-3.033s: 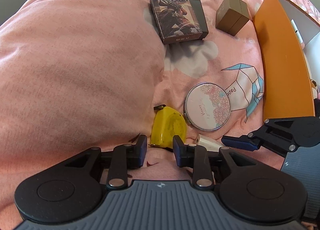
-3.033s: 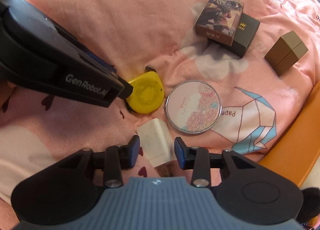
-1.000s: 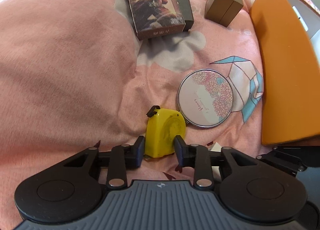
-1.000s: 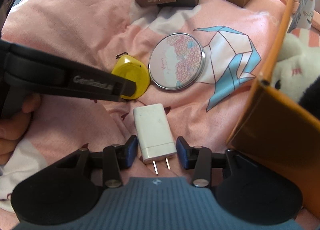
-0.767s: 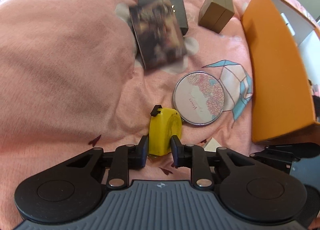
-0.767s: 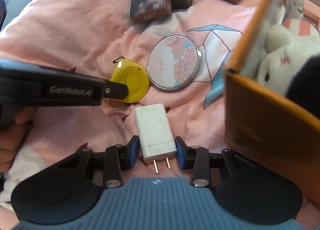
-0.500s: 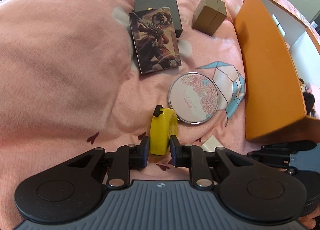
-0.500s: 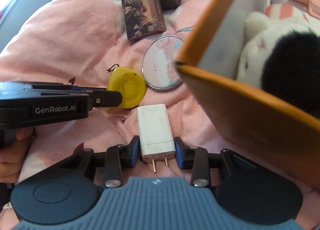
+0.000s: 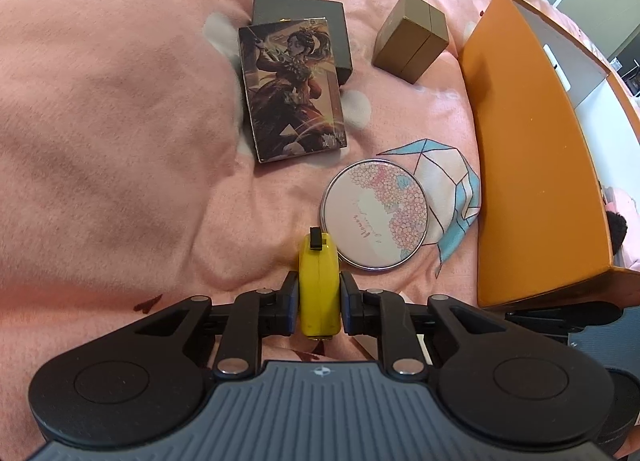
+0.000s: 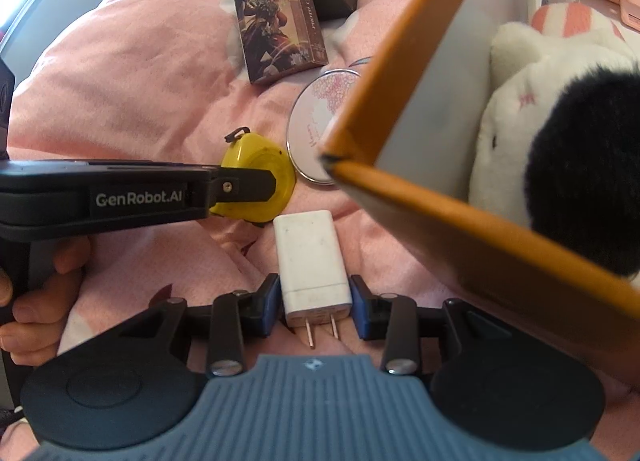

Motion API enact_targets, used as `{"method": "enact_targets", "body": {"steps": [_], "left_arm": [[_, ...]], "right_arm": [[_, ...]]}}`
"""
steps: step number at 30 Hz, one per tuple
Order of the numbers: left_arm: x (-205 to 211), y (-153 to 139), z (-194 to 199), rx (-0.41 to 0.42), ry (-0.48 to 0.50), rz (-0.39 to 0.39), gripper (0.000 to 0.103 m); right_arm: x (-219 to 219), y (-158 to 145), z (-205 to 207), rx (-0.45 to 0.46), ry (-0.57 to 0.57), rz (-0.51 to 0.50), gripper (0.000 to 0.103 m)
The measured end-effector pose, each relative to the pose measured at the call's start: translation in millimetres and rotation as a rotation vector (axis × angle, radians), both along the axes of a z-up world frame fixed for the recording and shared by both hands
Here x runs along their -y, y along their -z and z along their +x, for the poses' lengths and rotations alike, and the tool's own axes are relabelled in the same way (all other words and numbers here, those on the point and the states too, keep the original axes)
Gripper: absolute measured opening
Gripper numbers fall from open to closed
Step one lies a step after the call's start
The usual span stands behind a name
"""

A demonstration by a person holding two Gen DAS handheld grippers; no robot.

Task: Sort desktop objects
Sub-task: 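Grasp the yellow tape measure with the left gripper while the right gripper grasps the white charger, then lift the tape measure and charger and carry them over the box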

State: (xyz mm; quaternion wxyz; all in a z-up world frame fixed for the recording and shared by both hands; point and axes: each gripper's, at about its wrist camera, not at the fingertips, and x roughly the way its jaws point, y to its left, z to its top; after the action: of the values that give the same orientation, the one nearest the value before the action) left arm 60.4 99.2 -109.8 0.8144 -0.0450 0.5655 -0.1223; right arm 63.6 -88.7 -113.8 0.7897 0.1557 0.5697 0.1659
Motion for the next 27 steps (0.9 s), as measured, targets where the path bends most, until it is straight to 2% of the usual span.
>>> {"method": "enact_targets", "body": {"steps": [6, 14, 17, 18, 21, 24, 25, 27], "left_arm": [[1, -2, -8, 0.002, 0.009, 0.015, 0.022], [5, -11, -22, 0.019, -0.001, 0.02, 0.022], [6, -23, -34, 0.038, -0.003, 0.021, 0.022], [4, -31, -15, 0.043, -0.002, 0.019, 0.022], [4, -46, -2, 0.06, -0.003, 0.016, 0.022], [13, -52, 4, 0.086, -0.005, 0.01, 0.022], [9, -68, -1, 0.097, -0.006, 0.001, 0.022], [12, -73, 0, 0.11, -0.012, -0.027, 0.022]], "right_arm": [[0, -6, 0, 0.017, -0.004, 0.006, 0.042], [-10, -14, -5, 0.051, -0.024, -0.023, 0.038], [-8, -23, -8, 0.075, -0.023, -0.017, 0.034], [-7, -27, -11, 0.083, -0.023, -0.011, 0.034], [-3, -40, -23, 0.115, -0.021, 0.006, 0.034], [3, -54, -33, 0.15, -0.023, 0.004, 0.034], [3, -61, -35, 0.164, -0.023, 0.004, 0.034], [5, -72, -41, 0.194, -0.023, 0.01, 0.034]]}}
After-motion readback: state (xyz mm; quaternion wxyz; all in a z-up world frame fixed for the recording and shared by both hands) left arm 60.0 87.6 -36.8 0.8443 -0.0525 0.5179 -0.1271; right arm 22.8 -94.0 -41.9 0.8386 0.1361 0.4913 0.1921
